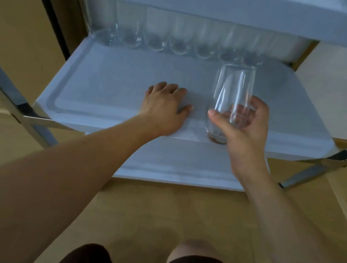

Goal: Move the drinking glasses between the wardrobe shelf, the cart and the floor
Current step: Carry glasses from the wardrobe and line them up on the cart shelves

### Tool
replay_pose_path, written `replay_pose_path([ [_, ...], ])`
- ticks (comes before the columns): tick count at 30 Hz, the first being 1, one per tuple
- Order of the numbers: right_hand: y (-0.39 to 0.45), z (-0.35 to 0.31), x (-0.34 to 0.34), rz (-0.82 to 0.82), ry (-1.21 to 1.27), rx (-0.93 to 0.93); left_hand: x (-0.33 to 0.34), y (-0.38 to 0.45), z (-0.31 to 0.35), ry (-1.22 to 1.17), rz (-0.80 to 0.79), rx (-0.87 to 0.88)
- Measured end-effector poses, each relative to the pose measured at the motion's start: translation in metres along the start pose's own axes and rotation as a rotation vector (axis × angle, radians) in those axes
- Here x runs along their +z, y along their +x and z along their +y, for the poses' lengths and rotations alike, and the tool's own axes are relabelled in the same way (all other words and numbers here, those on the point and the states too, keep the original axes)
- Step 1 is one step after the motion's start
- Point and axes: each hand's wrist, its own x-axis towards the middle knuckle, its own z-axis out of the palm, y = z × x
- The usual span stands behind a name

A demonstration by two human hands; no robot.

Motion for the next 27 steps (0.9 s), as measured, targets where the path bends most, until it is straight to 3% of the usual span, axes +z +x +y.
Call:
replay_pose_path([
  [15, 0.045, 0.022, 0.005, 0.072, -0.070, -0.122, 0.014, 0.008, -0.008, 0.048, 0.014, 0.011],
  [27, 0.084, 0.031, -0.047, 0.068, -0.186, -0.100, 0.013, 0.005, 0.001, 0.088, -0.010, 0.003],
])
